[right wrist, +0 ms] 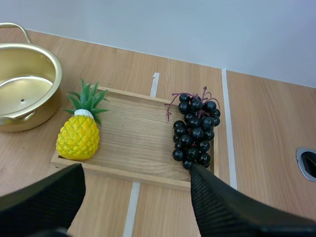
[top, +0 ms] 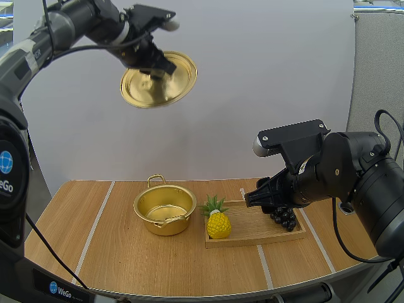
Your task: Open the pot, put the grape inside, and close it
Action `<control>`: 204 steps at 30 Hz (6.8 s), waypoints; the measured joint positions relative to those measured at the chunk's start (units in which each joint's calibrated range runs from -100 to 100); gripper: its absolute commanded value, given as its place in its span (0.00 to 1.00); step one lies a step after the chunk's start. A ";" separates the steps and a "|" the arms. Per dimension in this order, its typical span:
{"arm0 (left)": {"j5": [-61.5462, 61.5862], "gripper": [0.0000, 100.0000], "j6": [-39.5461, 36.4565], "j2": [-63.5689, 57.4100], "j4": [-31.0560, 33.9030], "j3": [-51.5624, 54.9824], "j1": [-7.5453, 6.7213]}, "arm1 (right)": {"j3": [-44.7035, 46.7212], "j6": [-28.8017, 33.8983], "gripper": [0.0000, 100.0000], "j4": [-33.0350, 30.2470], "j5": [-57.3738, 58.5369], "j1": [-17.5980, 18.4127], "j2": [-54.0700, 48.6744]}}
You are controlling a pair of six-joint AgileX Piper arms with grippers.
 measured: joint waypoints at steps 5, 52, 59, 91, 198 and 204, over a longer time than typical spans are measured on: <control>-0.77 0.00 -0.33 -0.06 0.57 -6.16 0.00 | 0.00 2.72 1.00 -4.42 -2.26 0.00 0.00; -33.51 0.00 -0.44 -0.06 6.50 -13.32 0.00 | 1.37 -5.59 1.00 -2.84 -27.51 -8.37 29.06; -33.51 0.00 -0.44 -0.06 6.50 -13.32 0.00 | 1.37 -6.82 1.00 -2.12 -35.65 -8.37 39.14; -33.51 0.00 -0.44 -0.06 6.50 -13.32 0.00 | 1.37 -7.83 0.93 -2.08 -56.86 -8.98 58.82; -33.51 0.00 -0.44 -0.06 6.50 -13.32 0.00 | -26.48 -7.40 0.00 9.50 -41.96 21.17 68.68; -33.51 0.00 -0.44 -0.06 6.50 -13.32 0.00 | -26.48 -7.49 0.00 9.50 -41.19 21.17 70.45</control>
